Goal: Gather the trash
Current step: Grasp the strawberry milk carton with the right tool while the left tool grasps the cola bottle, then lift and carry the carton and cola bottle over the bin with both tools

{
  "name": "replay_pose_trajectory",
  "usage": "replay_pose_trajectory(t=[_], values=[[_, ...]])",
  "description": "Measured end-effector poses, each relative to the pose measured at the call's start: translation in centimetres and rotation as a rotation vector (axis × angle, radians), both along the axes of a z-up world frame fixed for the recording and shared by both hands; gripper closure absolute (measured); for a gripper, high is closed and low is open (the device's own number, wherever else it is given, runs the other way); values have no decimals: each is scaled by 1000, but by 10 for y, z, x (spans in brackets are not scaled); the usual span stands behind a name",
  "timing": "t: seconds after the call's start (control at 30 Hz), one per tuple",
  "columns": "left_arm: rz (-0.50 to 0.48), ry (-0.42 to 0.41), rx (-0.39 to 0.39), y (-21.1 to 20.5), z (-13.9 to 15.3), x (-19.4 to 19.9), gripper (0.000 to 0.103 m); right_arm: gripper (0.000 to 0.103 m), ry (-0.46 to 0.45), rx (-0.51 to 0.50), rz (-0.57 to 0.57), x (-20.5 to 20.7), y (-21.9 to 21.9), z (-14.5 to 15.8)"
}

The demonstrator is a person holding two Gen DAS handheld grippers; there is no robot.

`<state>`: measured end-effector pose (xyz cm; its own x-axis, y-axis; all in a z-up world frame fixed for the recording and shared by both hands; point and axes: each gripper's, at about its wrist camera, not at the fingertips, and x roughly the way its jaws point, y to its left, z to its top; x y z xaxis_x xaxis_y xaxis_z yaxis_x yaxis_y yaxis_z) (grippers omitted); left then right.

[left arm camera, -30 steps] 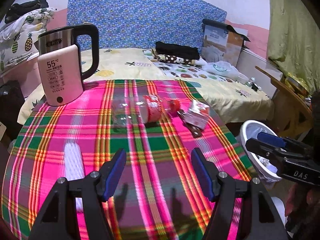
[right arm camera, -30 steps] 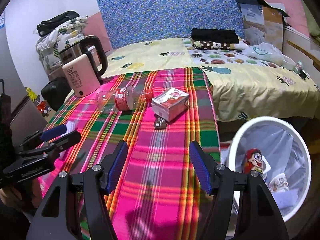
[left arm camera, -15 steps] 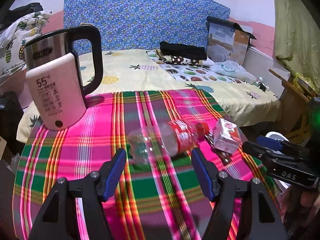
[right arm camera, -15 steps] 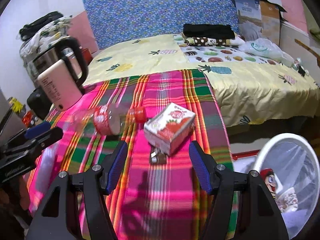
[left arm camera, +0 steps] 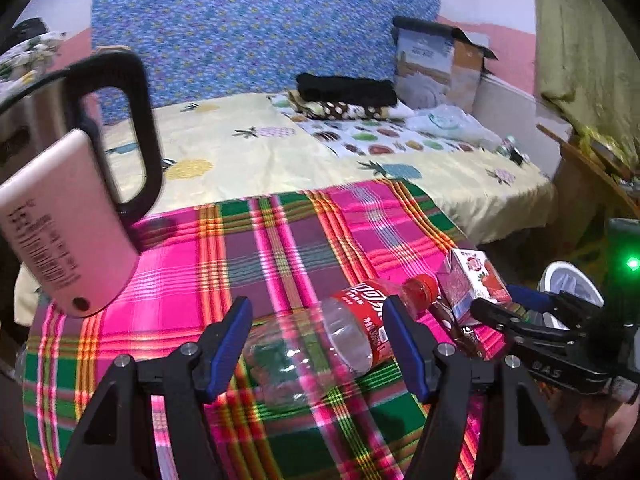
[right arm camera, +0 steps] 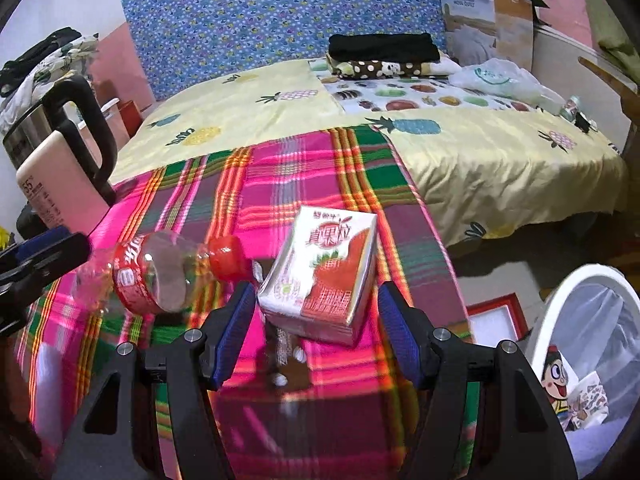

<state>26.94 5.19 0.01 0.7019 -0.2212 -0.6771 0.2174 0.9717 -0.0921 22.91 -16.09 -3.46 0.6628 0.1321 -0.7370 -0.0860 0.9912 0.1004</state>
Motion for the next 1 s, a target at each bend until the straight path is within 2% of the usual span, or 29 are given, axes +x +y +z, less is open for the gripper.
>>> replay_pose_trajectory(t=[0.13,0.23,0.47,0.6,0.67,0.8,1.0], values=[[-56,22,-1,-5,-8,5,34,38,24,4,43,-3,-8,-6],[-109,31,13,-10,-10,7,31,38,9,-7,66,-2,-9,-4],[-199,31,90,-23,-14,3,30,38,3,50,107,3,-6,0],[-215,35,160,-32,-22,-1,30,38,-4,93,105,1,-9,1],[-200,17,194,-36,-24,-3,30,38,-7,106,93,1,-11,1],[-137,7,207,-38,-23,-8,36,38,-4,112,71,5,-12,2],[-26,29,155,-26,-23,-16,36,38,5,90,60,14,-5,1]])
